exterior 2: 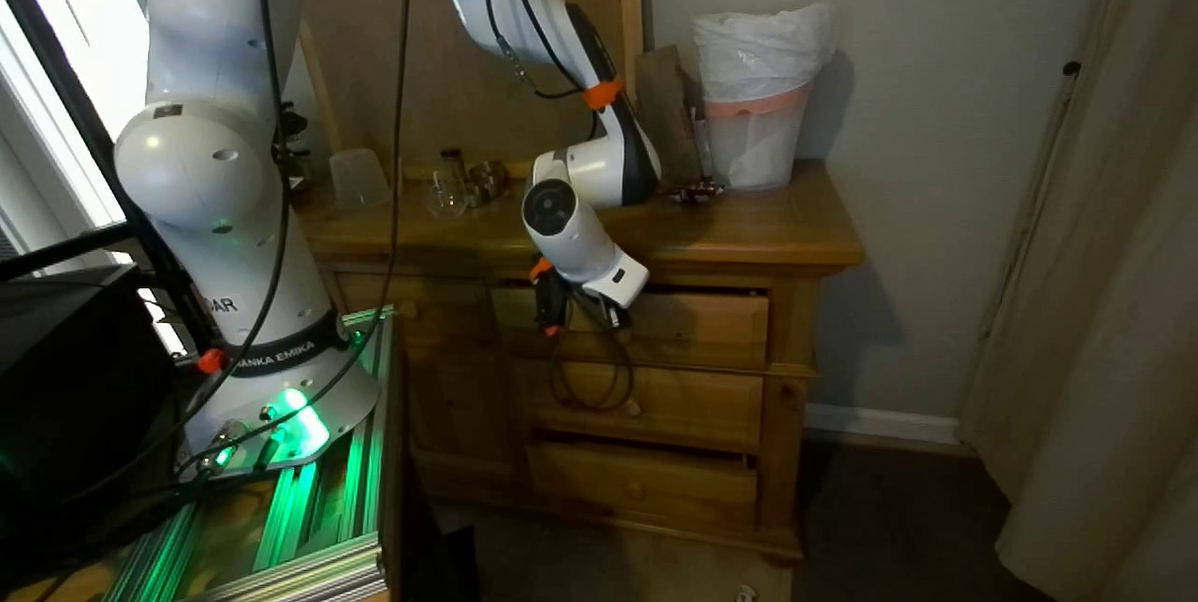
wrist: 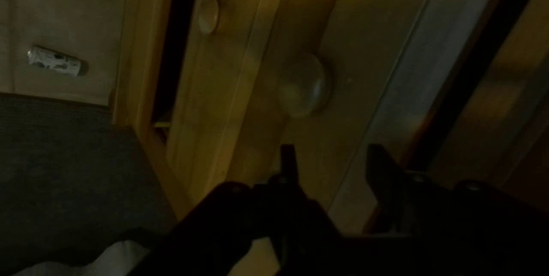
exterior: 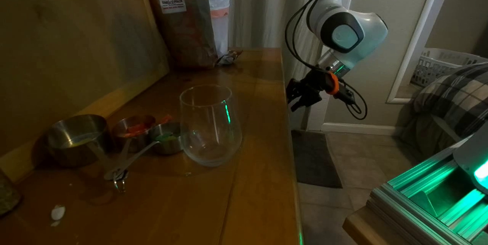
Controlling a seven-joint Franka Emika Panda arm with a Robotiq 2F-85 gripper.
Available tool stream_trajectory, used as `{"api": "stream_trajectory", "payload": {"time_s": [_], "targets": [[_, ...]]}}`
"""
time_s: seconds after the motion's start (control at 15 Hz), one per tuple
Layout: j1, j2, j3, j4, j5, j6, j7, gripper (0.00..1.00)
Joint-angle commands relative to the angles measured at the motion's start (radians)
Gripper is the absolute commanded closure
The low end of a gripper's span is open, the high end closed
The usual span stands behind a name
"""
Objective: Open the top drawer and put the folk inside then close the drawer
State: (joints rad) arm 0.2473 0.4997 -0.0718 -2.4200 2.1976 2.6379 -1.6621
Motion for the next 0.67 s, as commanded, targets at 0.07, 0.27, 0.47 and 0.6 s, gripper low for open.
{"api": "stream_trajectory", "payload": {"time_s": [0.07,0.27,0.47,0.6], "targets": [[0.017,-0.100,-0.035,-0.028,0.016,0.126,-0.017,0.16],[0.005,-0.188,-0.029,-0.071,-0.028,0.183,0.006,0.00],[0.002,-0.299,-0.023,-0.133,-0.075,0.243,0.005,0.00],[0.004,-0.382,-0.005,-0.187,-0.138,0.300,0.041,0.00]]}}
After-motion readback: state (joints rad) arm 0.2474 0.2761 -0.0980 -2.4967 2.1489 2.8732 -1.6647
